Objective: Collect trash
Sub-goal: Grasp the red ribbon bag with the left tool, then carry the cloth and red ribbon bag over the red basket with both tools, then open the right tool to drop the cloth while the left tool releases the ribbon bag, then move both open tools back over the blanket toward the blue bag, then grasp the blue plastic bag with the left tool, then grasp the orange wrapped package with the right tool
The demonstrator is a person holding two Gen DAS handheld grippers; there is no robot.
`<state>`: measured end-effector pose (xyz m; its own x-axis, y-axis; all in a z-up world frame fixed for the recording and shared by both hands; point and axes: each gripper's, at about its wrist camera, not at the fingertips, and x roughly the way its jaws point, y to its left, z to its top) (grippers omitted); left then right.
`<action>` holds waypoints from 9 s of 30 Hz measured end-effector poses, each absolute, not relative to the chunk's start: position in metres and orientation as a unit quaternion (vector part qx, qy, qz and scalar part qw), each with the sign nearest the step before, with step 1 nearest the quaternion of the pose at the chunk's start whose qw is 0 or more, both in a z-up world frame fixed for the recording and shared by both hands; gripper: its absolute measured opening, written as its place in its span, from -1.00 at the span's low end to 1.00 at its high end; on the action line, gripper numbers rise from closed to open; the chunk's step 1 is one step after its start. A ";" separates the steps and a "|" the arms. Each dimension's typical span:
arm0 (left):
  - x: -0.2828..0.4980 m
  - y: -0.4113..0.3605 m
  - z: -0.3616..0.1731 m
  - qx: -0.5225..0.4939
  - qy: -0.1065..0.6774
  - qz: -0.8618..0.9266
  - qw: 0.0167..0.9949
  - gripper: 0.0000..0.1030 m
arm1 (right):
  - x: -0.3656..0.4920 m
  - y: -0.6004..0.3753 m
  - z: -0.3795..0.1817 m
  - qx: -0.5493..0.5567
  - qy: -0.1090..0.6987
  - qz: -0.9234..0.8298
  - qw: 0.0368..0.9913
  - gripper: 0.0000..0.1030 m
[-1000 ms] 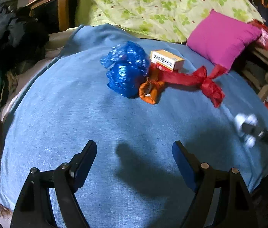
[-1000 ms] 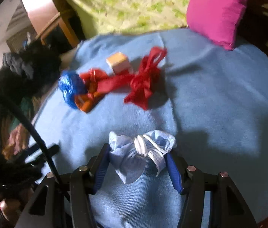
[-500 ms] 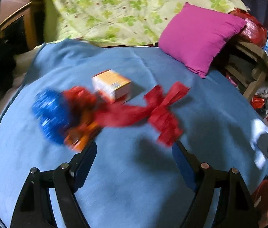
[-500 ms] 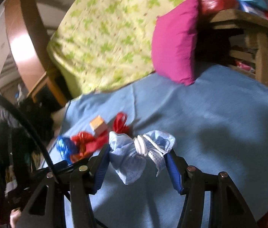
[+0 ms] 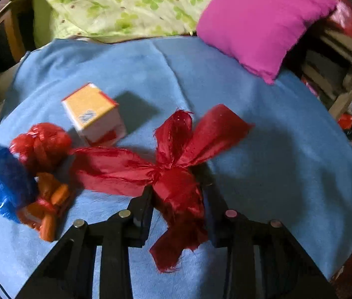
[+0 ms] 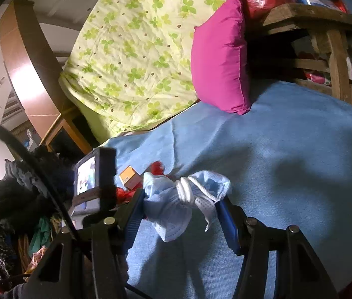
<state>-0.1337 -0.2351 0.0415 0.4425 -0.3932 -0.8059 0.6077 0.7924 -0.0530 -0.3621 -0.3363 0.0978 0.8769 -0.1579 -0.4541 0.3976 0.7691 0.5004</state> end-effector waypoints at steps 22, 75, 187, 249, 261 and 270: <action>-0.236 -0.074 0.068 0.119 0.367 -0.268 0.883 -0.28 | -0.347 -0.309 0.094 0.233 0.247 -0.163 0.926 0.16; -0.244 -0.032 0.052 0.114 0.339 -0.243 0.902 -0.28 | -0.494 -0.368 0.125 0.257 0.208 -0.278 0.902 0.16; -0.319 -0.179 0.101 0.118 0.387 -0.468 0.786 0.45 | -0.638 -0.383 0.106 0.256 0.234 -0.377 0.859 0.58; -0.046 -0.009 0.064 -0.114 0.388 -0.104 0.909 0.03 | -0.321 -0.260 0.076 0.154 0.350 -0.118 0.916 0.58; -0.036 0.016 0.066 -0.165 0.390 -0.095 0.901 0.03 | -0.196 -0.184 0.067 -0.003 0.403 0.027 0.915 0.58; -0.033 0.021 0.065 -0.180 0.392 -0.088 0.898 0.03 | -0.127 -0.168 0.041 -0.084 0.434 0.075 0.894 0.58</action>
